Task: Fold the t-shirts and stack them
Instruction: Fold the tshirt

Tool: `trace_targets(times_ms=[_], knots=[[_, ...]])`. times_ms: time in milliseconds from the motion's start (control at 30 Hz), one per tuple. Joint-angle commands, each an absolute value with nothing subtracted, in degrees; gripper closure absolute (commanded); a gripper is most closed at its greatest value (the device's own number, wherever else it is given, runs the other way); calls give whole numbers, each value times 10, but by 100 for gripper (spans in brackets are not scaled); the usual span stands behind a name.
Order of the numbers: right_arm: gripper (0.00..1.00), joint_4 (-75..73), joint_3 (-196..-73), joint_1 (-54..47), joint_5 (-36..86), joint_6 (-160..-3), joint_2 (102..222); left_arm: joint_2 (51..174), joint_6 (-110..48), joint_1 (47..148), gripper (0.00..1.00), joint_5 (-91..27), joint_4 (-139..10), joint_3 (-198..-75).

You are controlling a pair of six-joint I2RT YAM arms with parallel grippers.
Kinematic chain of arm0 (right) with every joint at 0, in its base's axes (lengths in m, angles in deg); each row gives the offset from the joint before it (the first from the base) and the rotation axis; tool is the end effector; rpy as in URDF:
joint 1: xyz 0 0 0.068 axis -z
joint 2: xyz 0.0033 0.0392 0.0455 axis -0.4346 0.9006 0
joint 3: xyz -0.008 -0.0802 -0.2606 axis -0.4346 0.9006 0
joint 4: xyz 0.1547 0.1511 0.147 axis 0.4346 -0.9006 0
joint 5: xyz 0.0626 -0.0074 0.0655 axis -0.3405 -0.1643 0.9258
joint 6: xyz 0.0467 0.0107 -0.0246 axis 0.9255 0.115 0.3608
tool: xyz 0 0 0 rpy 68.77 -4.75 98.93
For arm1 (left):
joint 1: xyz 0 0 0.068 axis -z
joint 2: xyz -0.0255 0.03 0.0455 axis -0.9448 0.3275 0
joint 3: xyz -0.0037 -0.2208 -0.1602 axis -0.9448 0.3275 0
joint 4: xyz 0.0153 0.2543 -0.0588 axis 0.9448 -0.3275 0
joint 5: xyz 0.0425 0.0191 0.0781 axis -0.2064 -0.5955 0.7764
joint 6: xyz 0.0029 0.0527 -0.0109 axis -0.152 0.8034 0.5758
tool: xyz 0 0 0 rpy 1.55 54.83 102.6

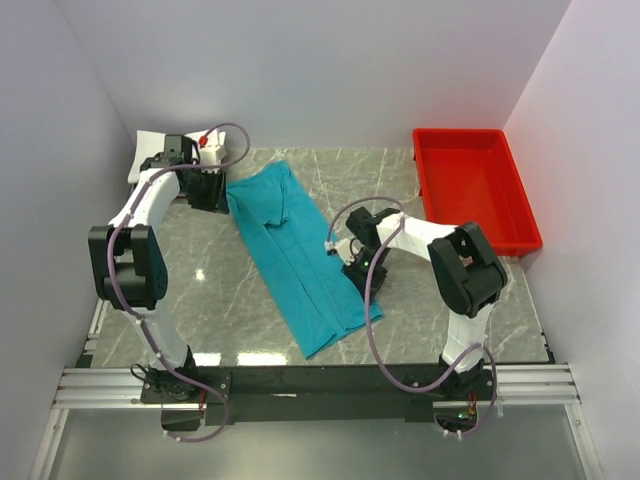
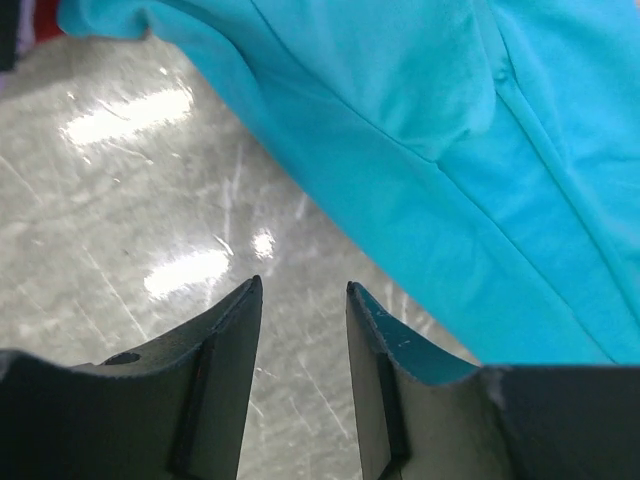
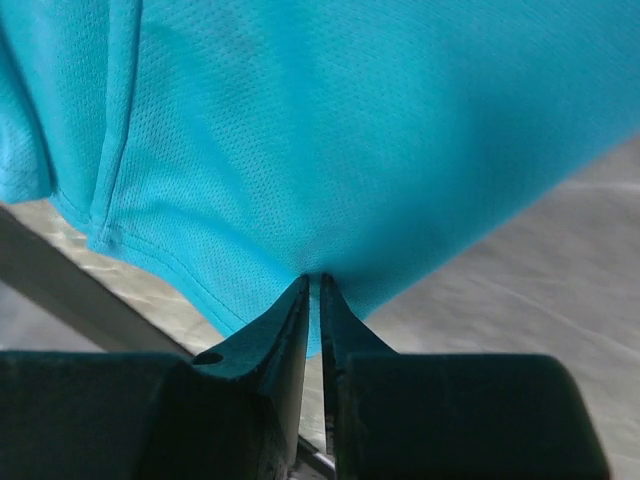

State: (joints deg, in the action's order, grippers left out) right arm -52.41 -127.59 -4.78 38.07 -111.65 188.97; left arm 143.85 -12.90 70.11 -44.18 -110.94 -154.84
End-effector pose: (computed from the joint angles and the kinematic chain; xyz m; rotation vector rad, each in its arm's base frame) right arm 0.2748 0.1768 0.1476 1.3758 -2.7140 -0.5519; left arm 0.3994 -0.0068 0.2618 0.2475 2.5751 -0.4168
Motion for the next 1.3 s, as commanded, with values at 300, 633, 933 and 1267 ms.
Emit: trace_targets(times_ms=[300, 633, 933, 1267], knots=[[85, -562, -1274, -191, 552, -1107, 1909, 1511, -165, 775, 56, -469, -1099, -1566], [80, -579, -1317, -77, 547, -1138, 1838, 1676, -186, 822, 59, -425, -1121, -1713], [79, -571, -1414, 18, 496, -1139, 1877, 1860, -181, 836, 57, -416, -1149, -1975], [64, -488, -1554, 31, 438, -1127, 1831, 1658, -137, 837, 16, -424, -1004, -1909]])
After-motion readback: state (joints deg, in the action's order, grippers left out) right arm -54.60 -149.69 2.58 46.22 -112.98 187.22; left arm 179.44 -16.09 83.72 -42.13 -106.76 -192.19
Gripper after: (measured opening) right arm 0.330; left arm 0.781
